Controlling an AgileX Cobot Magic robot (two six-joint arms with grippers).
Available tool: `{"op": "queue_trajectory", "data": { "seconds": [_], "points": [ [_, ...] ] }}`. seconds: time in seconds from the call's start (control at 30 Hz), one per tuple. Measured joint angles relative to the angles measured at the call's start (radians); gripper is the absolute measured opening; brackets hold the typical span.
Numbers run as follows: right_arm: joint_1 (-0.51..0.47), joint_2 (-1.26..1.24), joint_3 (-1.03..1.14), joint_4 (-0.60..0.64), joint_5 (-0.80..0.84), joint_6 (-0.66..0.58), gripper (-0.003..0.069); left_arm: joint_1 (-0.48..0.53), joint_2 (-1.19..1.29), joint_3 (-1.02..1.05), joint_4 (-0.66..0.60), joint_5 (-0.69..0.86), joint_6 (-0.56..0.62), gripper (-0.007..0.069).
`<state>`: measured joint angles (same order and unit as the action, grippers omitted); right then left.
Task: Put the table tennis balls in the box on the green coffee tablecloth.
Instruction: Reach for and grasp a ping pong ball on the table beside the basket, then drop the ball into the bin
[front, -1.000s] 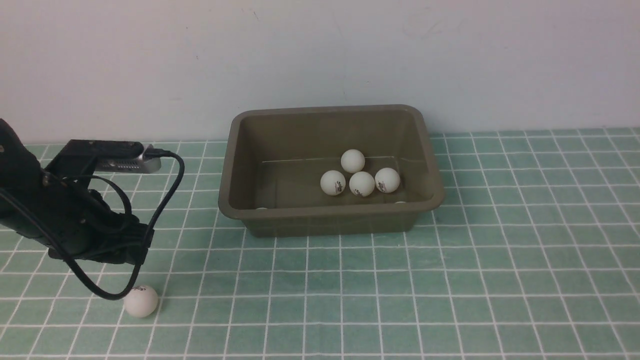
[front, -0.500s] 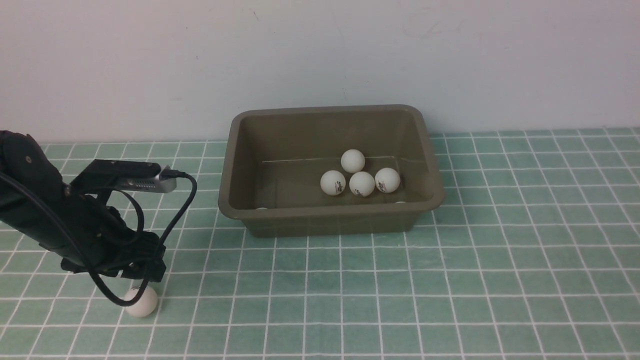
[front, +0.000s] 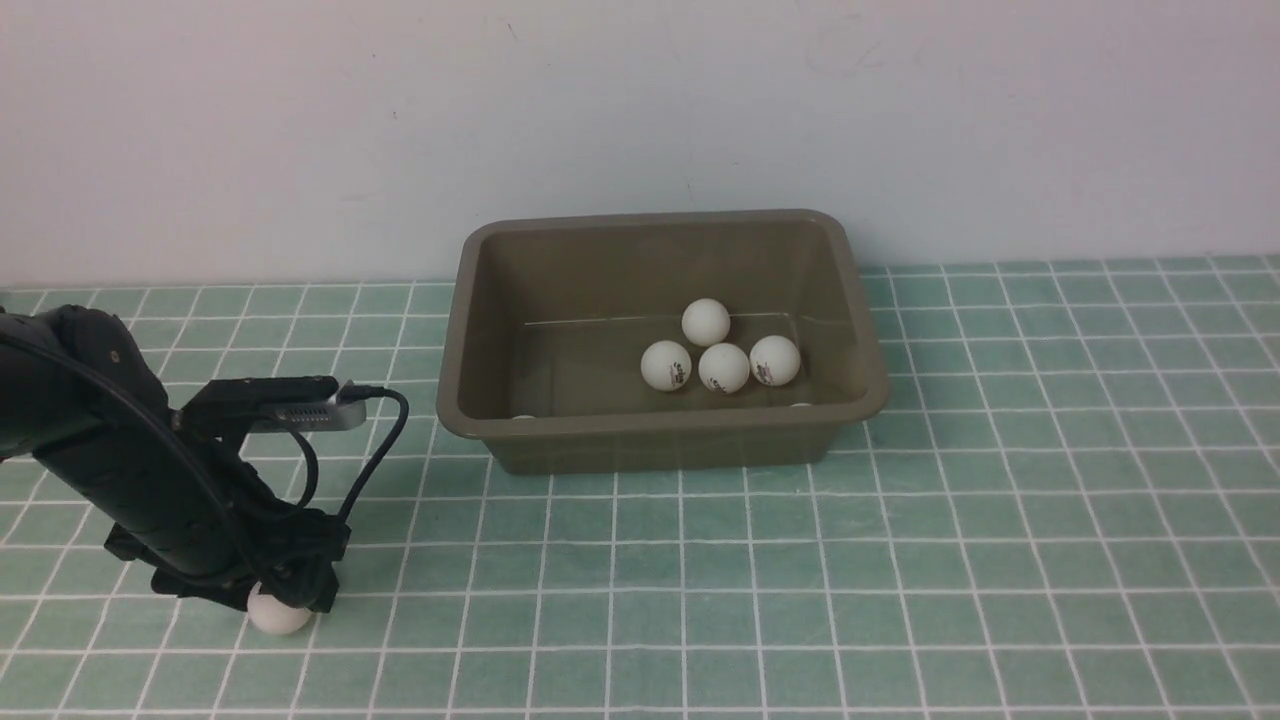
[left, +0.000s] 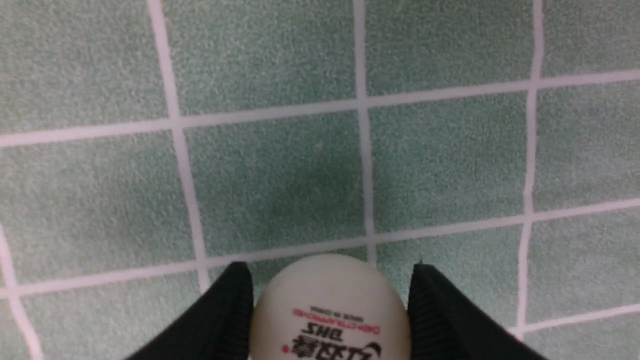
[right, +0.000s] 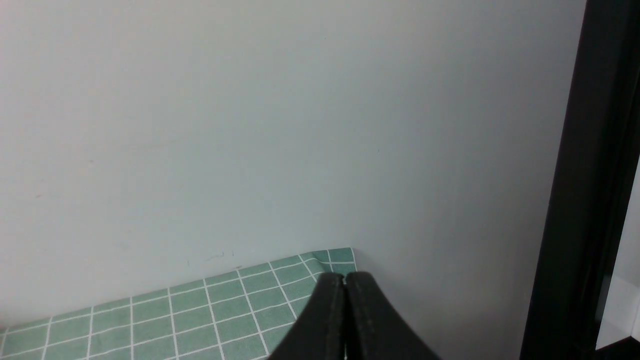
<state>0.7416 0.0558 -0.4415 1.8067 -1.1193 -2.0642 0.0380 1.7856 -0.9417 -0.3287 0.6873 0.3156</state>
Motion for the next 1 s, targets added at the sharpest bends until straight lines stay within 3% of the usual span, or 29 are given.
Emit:
{"op": "queue_trajectory", "data": {
  "seconds": [0.13, 0.33, 0.4, 0.53, 0.67, 1.0],
  "points": [
    [0.0, 0.0, 0.0, 0.0, 0.0, 0.0, -0.0016, 0.0, 0.0, -0.034, 0.002, 0.058, -0.008, 0.0349],
    [0.0, 0.0, 0.0, 0.0, -0.005, 0.0, -0.0016, -0.004, -0.001, -0.285, -0.029, 0.461, -0.008, 0.0349],
    [0.0, 0.0, 0.0, 0.0, -0.009, 0.0, -0.0016, -0.014, -0.002, -0.371, -0.046, 0.494, -0.008, 0.0349],
    [0.0, 0.0, 0.0, 0.0, -0.011, 0.0, -0.0016, -0.05, -0.002, -0.522, -0.059, 0.504, -0.008, 0.0349],
    [0.0, 0.0, 0.0, 0.0, -0.011, 0.0, -0.0016, -0.165, 0.044, -0.7, -0.064, 0.386, -0.009, 0.0349],
    [0.0, 0.0, 0.0, 0.0, -0.013, 0.0, -0.0016, -0.265, 0.242, -0.85, -0.069, 0.266, -0.012, 0.035]
  ]
}}
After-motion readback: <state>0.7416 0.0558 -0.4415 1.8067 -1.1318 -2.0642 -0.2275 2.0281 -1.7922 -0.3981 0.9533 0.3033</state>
